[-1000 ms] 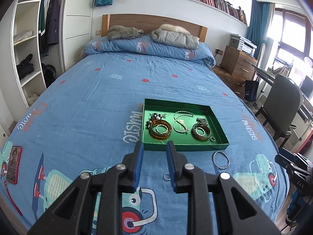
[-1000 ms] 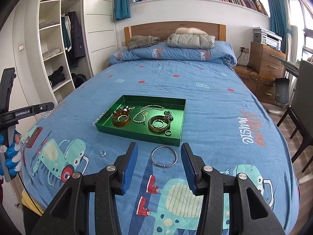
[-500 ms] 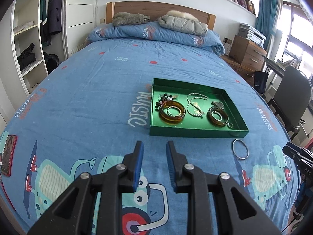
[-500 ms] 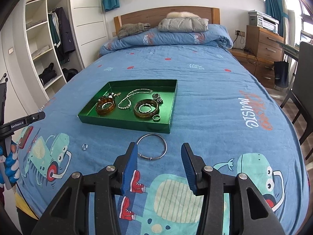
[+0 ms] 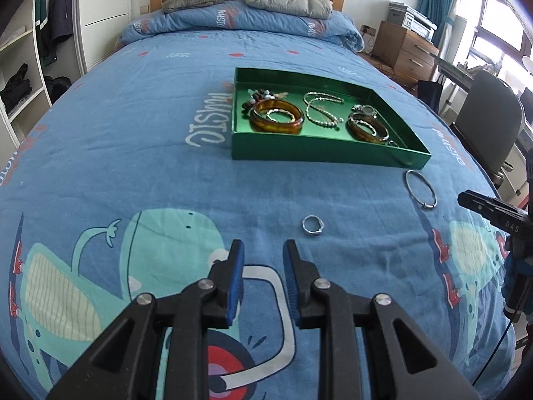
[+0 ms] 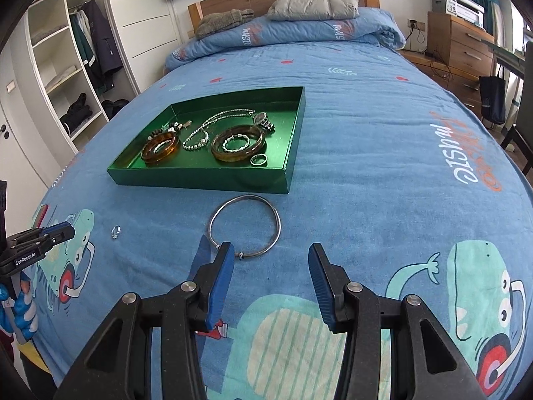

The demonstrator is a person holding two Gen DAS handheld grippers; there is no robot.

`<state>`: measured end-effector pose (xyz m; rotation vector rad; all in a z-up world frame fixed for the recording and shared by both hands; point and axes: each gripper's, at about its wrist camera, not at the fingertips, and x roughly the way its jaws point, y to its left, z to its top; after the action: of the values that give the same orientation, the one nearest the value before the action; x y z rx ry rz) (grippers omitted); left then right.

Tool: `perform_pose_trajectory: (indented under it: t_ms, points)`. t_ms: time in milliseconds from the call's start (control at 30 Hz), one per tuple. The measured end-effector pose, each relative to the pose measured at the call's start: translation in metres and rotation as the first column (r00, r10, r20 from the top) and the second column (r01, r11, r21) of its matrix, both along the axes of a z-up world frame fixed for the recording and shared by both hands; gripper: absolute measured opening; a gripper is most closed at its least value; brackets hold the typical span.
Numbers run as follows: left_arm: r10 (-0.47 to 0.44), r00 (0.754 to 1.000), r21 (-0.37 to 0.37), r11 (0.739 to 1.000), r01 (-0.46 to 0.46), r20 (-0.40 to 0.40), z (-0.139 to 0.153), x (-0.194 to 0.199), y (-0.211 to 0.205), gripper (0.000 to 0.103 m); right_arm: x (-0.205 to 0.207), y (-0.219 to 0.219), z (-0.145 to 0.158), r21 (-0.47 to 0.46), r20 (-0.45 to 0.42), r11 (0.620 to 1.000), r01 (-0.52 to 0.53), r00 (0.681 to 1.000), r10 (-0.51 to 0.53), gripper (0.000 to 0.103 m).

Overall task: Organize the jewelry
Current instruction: 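Move the left tool to another small silver ring while the right tool moves to the large silver bangle, then grasp the small ring with the left tool while the right tool grasps the large silver bangle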

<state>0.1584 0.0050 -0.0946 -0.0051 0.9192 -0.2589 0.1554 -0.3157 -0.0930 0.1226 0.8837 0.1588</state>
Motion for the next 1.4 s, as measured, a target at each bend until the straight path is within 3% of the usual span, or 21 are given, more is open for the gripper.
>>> perform_pose_trajectory:
  t_ms: [267, 567, 967, 1400]
  points:
    - [-0.104, 0.994, -0.001, 0.995, 0.104, -0.023, -0.017, 0.014, -0.041, 0.023, 0.021, 0.006, -0.016, 0.021, -0.012, 0.999, -0.025, 1.000, 0.025, 0.046]
    - [-0.087, 0.995, 0.010, 0.996, 0.087, -0.041, -0.036, 0.029, -0.047, 0.023, 0.048, 0.013, -0.032, -0.015, -0.050, 0.999, -0.050, 0.998, 0.049, 0.037]
    - [-0.067, 0.998, 0.061, 0.996, 0.068, -0.015, -0.040, 0.031, -0.056, 0.023, 0.052, 0.011, -0.041, -0.007, -0.043, 0.999, -0.050, 0.998, 0.049, 0.038]
    - [-0.062, 0.998, 0.059, 0.996, 0.061, 0.008, -0.041, 0.029, -0.056, 0.022, 0.050, 0.016, -0.044, -0.033, -0.034, 0.999, -0.037, 0.999, 0.036, 0.034]
